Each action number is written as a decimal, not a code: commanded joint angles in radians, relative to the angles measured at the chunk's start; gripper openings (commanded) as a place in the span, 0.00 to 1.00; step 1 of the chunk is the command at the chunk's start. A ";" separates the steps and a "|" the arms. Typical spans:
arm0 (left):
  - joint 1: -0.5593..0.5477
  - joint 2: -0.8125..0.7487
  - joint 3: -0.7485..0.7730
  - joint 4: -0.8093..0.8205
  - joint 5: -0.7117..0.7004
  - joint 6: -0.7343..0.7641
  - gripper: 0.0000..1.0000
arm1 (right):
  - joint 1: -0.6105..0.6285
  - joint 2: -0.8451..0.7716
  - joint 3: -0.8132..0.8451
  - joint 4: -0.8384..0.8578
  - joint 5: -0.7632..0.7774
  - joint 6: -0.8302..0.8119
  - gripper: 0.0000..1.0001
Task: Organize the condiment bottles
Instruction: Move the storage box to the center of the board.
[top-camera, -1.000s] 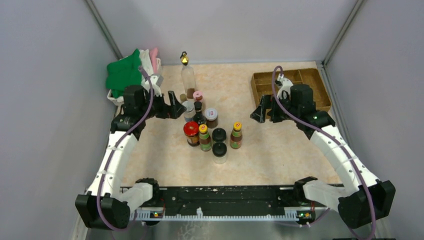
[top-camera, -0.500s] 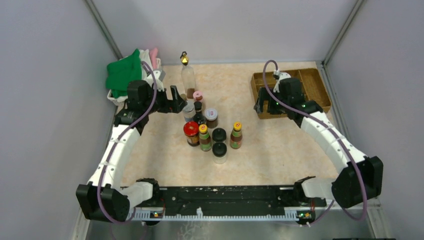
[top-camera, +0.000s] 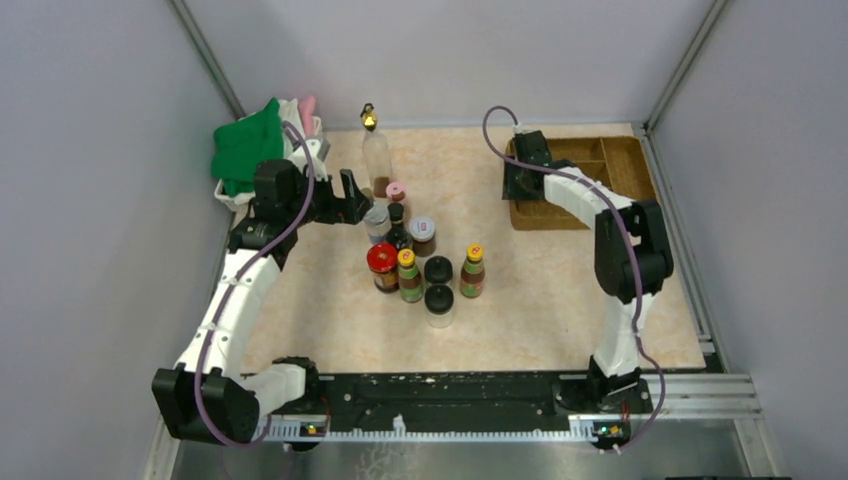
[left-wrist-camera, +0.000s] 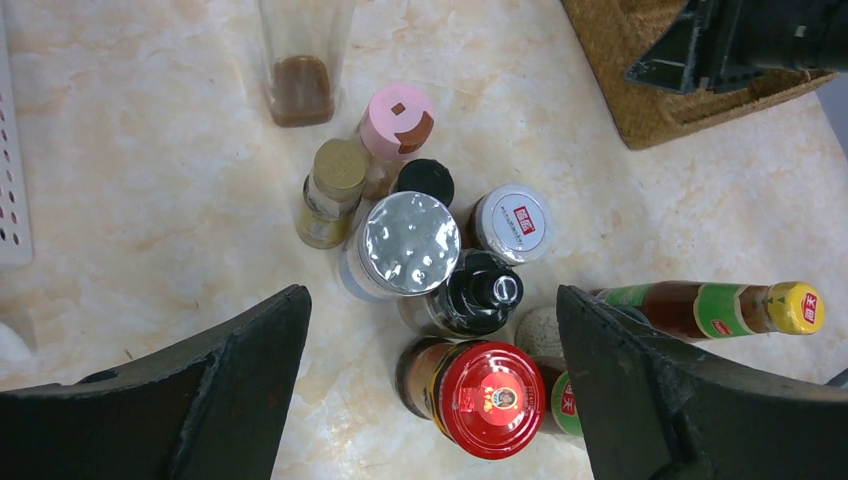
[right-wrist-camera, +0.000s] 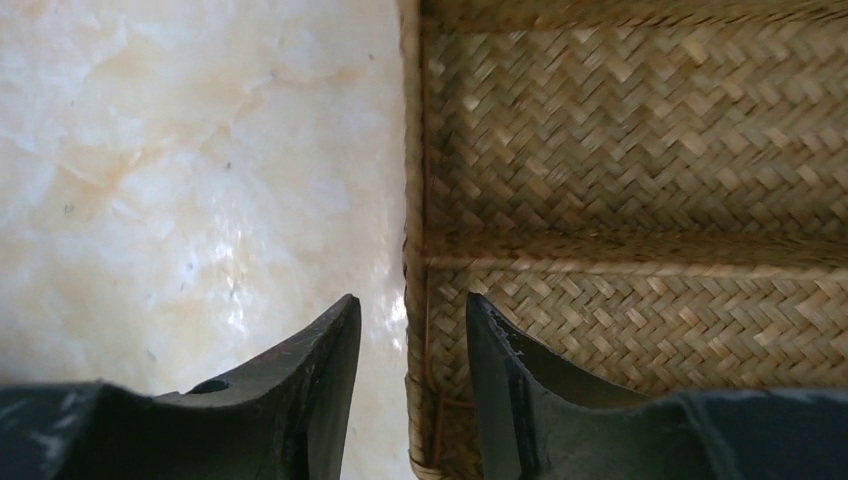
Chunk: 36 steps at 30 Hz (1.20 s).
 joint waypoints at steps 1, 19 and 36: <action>-0.002 -0.020 0.020 0.032 -0.002 0.030 0.99 | -0.005 0.090 0.135 0.029 0.009 -0.005 0.44; -0.002 -0.029 0.008 0.037 0.009 0.027 0.99 | 0.082 0.165 0.222 0.050 -0.071 0.030 0.00; -0.002 -0.044 0.008 0.021 0.001 0.039 0.99 | 0.194 0.254 0.389 0.007 -0.124 0.052 0.00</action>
